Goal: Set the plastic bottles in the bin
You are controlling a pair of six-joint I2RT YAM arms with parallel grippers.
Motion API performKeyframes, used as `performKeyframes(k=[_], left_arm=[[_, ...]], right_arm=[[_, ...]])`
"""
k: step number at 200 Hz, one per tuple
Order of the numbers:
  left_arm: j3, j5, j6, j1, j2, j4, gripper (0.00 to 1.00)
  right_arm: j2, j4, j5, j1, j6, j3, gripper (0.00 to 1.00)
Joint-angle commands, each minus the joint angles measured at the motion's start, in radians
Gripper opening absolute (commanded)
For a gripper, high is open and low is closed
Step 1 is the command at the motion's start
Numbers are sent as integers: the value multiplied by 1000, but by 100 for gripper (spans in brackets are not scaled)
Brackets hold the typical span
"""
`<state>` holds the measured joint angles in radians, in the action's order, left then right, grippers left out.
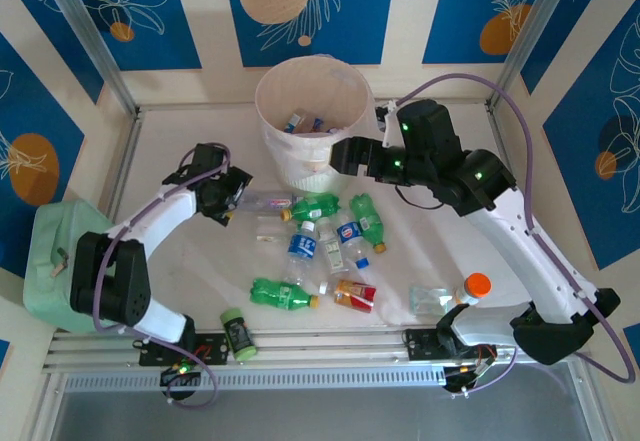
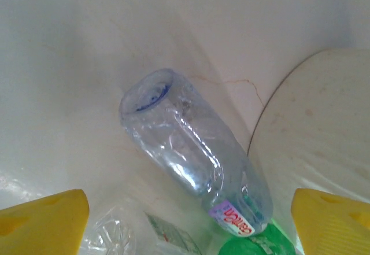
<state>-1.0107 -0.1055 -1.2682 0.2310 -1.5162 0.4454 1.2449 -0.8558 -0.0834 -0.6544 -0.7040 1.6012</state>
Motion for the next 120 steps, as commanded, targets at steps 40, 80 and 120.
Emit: performKeyframes(k=[40, 80, 120], left_arm=[[-74, 10, -58, 5, -132, 33, 89], [-103, 7, -56, 15, -202, 11, 87], [-132, 12, -50, 14, -254, 6, 86]], right_arm=[[-54, 21, -27, -10, -34, -50, 90], [-58, 18, -27, -14, -40, -60, 90], [-51, 13, -27, -19, -42, -66, 90]])
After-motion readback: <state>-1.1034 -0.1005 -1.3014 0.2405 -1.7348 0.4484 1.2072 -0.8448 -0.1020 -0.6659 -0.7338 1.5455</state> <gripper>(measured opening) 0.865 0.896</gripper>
